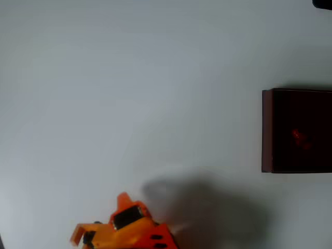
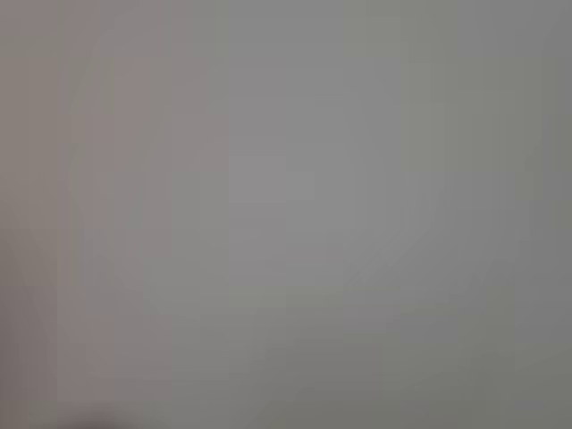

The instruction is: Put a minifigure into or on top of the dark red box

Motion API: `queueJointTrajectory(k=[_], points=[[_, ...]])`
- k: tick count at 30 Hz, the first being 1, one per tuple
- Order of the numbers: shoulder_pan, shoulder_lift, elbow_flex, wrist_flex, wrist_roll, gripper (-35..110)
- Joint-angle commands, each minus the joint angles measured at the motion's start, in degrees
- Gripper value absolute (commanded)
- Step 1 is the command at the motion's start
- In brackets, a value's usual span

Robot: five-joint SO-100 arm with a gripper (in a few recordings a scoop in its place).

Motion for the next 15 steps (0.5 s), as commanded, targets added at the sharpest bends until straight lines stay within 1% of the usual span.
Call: queueJointTrajectory(k=[1,8,15], points=[[-1.1,0.8,-0.6,1.5,-1.8,0],[-4.7,2.9,-0.1,1.8,-4.2,0],[-4.7,2.6,-0.3,1.9,-1.7,0]])
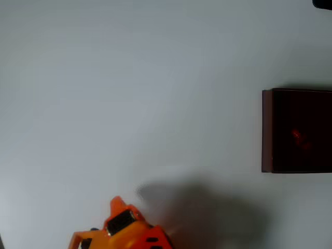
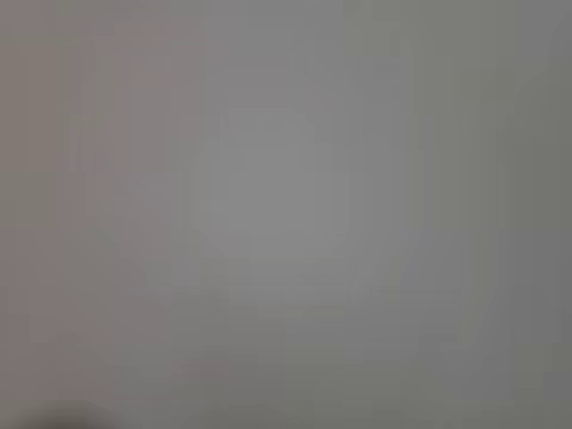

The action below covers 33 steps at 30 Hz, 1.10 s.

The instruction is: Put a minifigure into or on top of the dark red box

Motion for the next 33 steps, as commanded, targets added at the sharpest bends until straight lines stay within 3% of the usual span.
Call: queueJointTrajectory(k=[1,6,9,33], points=[[-0.2,0.4,-0.4,1.2,1.2,0],[1.5,-0.8,-0.7,1.1,1.9,8],[-1.7,1.1,-0.1,1.3,-0.2,0],[-1.4,1.0,-0.1,1.3,-0.3,0]])
